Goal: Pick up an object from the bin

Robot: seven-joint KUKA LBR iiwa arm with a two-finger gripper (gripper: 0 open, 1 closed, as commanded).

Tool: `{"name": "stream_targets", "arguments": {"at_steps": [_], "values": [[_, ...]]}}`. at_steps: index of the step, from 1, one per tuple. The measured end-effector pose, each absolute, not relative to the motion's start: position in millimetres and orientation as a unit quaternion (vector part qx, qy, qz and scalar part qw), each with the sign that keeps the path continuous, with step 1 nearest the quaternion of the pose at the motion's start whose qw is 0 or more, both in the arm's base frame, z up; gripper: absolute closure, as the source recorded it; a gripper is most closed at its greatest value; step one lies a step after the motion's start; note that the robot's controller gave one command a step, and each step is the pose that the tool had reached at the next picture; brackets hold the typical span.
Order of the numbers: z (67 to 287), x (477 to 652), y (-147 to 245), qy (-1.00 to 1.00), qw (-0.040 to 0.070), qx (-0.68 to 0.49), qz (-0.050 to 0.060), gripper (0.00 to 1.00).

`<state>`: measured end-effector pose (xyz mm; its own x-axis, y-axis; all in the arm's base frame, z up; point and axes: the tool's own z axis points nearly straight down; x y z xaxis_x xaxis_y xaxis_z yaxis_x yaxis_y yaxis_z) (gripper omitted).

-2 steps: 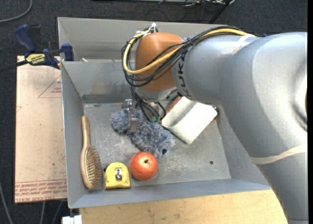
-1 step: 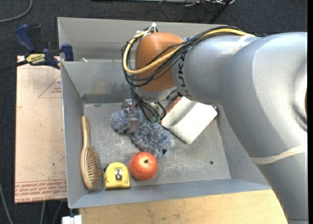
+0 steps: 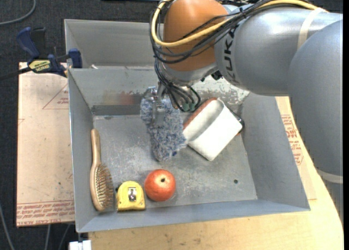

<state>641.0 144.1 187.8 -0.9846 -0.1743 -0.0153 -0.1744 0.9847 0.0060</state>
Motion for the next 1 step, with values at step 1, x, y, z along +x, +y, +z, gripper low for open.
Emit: {"name": "stream_targets", "arguments": {"at_steps": [1], "values": [[187.7, 641.0, 143.9, 0.996, 0.007, -0.087, 0.004, 1.0]]}}
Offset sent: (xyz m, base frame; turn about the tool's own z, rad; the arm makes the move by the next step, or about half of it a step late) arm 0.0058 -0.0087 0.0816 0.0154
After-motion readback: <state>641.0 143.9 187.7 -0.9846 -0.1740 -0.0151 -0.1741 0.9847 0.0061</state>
